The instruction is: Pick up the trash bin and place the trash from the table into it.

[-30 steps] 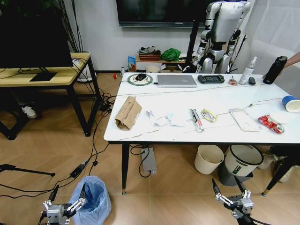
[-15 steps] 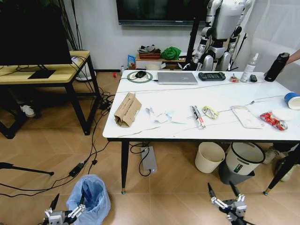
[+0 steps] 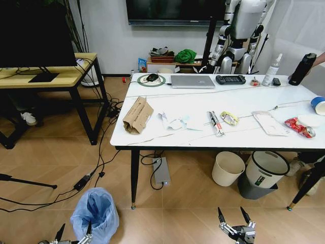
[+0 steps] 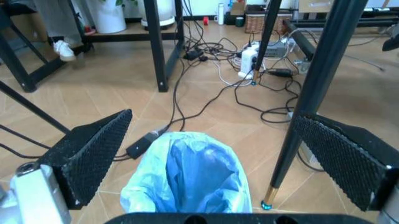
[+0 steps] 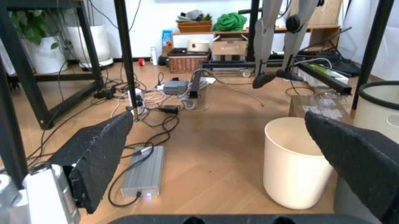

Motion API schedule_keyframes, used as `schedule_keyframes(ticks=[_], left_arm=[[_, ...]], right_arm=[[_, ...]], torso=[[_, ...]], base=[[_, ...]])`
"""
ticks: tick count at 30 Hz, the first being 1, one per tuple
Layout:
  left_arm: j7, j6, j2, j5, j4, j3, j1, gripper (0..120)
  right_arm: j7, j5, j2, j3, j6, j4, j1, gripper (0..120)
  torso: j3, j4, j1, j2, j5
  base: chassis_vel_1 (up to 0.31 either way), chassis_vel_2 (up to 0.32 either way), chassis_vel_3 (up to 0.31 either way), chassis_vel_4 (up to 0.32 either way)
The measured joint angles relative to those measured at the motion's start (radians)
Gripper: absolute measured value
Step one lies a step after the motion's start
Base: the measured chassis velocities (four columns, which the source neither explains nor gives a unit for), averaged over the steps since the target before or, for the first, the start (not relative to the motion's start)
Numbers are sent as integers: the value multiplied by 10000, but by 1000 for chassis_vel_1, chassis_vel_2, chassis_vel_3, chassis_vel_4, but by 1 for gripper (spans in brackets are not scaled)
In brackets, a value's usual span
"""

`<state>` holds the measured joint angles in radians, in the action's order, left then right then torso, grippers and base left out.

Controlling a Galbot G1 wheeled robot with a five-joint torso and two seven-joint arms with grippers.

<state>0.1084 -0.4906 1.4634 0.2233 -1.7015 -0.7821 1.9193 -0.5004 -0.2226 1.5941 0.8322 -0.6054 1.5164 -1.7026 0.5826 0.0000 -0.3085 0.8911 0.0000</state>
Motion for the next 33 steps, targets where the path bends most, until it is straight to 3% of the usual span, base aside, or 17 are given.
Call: schedule_keyframes(ticks=[18, 33], left_arm=[[3, 91, -325, -7, -160, -409, 136, 100], [6, 150, -303, 23, -235, -519, 166, 100]], right_arm=[[34, 36, -758, 527, 46, -297, 427, 100], [41, -77, -747, 556, 81, -391, 631, 100]], torso=[[-467, 0, 357, -824, 0], [-917, 0, 665, -1582, 1]], base=[[0, 0, 0, 0], [0, 0, 0, 0]])
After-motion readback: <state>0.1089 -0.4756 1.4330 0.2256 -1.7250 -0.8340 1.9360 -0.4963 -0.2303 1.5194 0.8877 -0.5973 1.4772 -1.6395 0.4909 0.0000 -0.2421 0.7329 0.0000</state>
